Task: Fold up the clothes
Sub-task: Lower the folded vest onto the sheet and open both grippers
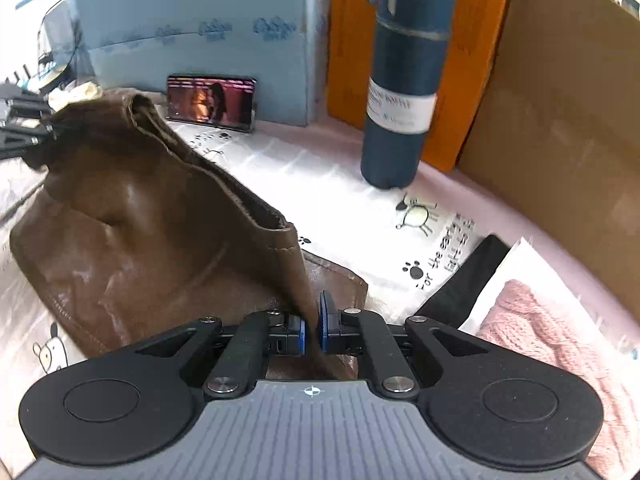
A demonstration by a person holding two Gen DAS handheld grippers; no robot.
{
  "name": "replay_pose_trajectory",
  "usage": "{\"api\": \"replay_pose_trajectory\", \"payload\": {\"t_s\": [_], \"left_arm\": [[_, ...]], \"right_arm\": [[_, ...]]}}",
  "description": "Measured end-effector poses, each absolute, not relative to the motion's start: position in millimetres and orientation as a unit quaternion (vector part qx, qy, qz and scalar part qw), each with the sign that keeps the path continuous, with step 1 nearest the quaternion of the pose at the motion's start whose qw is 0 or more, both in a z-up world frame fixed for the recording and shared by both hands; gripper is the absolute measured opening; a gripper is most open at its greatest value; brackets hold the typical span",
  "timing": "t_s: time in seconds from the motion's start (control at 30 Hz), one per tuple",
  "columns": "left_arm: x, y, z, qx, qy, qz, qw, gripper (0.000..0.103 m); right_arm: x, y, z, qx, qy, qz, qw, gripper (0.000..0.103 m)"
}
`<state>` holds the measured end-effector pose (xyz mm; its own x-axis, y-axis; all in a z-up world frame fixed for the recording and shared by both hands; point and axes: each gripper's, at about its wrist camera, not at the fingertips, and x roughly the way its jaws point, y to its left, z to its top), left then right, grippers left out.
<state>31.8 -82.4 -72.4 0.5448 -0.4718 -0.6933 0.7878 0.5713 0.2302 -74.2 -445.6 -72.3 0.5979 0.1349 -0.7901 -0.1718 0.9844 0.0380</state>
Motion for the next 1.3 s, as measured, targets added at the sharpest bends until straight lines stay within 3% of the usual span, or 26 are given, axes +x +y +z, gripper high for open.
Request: {"api": "replay_pose_trajectory", "payload": {"t_s": [0.1, 0.17, 0.2, 0.27, 0.37, 0.5, 0.63, 1.03, 1.3], "left_arm": [[44.7, -85.6, -84.7, 0.266, 0.308, -0.372, 0.834, 0.012], [52.5, -86.6, -90.9, 0.259, 0.314, -0.367, 0.837, 0.016], [56.0, -87.5, -93.7, 0.256, 0.316, -0.363, 0.838, 0.019], [61.0, -85.4, -98.7, 0.253, 0.320, -0.348, 0.844, 0.034], [67.6, -74.5, -101.1, 0.227, 0.330, -0.322, 0.858, 0.047], [73.2, -58.1, -102.2, 0.184, 0.341, -0.291, 0.875, 0.056], [72.7, -36.7, -99.0, 0.132, 0.345, -0.278, 0.887, 0.064], [35.3, 23.3, -102.6, -0.061, 0.420, -0.234, 0.875, 0.085], [9.1, 28.7, -127.0, -0.102, 0.469, -0.200, 0.854, 0.086]], "right_arm": [[-63.9, -455.3, -80.9, 0.008, 0.445, 0.080, 0.892, 0.009], [-63.5, -458.9, -83.8, 0.016, 0.440, 0.065, 0.896, 0.017], [-63.6, -460.4, -85.2, 0.015, 0.435, 0.053, 0.899, 0.027], [-66.4, -464.6, -85.9, 0.022, 0.424, 0.030, 0.905, 0.033], [-73.5, -472.2, -83.9, 0.042, 0.403, -0.009, 0.914, 0.043], [-99.1, -473.2, -72.7, 0.076, 0.352, -0.070, 0.930, 0.067], [-133.6, -469.8, -66.6, 0.150, 0.315, -0.111, 0.930, 0.079], [-215.3, -446.1, -132.5, 0.409, 0.326, -0.150, 0.839, 0.080], [-214.0, -450.8, -167.2, 0.524, 0.253, -0.167, 0.796, 0.080]]}}
